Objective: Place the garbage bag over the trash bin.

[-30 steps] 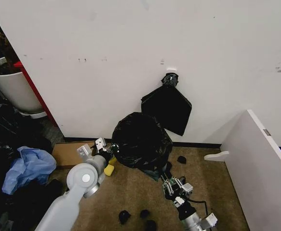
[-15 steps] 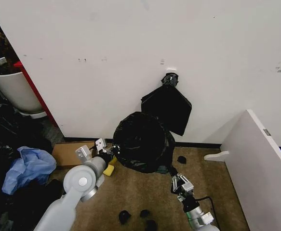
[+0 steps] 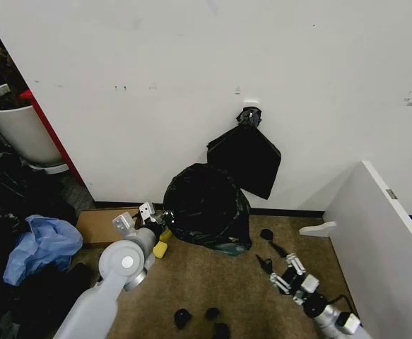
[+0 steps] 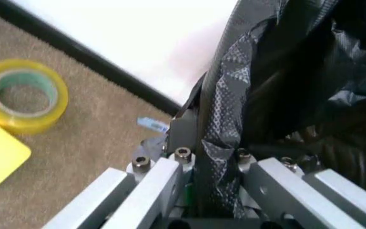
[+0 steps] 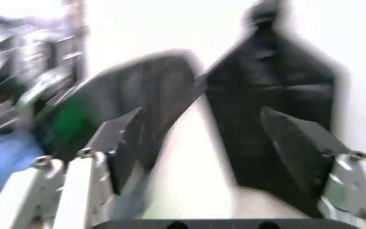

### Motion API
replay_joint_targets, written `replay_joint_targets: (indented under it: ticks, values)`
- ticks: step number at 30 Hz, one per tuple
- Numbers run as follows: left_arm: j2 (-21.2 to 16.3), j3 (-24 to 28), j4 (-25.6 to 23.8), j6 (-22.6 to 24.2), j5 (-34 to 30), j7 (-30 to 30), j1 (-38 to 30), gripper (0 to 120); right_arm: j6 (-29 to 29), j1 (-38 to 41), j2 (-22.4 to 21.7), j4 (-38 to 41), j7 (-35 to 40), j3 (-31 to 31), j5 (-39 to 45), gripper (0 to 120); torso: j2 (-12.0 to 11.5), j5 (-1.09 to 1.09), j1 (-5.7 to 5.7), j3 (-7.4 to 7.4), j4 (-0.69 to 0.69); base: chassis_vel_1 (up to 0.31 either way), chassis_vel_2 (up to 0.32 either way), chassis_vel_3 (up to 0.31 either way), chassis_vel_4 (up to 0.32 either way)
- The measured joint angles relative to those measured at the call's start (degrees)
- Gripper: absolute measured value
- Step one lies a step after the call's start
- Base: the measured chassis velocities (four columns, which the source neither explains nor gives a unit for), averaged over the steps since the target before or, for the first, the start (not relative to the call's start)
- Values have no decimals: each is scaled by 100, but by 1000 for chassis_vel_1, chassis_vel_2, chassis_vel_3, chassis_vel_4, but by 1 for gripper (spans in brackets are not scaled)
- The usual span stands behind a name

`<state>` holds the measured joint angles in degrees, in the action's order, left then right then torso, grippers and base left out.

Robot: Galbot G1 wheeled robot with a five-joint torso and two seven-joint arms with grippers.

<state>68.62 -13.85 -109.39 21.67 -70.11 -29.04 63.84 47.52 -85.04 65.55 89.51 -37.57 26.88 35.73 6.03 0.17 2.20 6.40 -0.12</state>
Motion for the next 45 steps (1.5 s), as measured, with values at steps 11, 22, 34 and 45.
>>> replay_joint_targets:
  ticks: [11,22,34,45]
  values:
    - [266,326,674,622,578,-476,46,1,-1158,-409,378,2038,4573,-537,-2508,100,0,-4,0,0,1,0,0,0,0]
    - [418,604,885,1048,1033,-871,233,0,-1448,-503,339,2413,5107,-616,-2922,100,3,1,-1,-2,3,0,0,0,0]
    - [230,319,-17,1051,1012,-902,436,35,-1562,-488,358,2385,5225,-655,-2973,100,0,-3,1,1,-1,0,0,0,0]
    - [-197,206,-1044,763,1608,-703,842,79,-1621,-455,482,2367,5245,-649,-3102,100,0,-4,1,0,0,0,0,0,0]
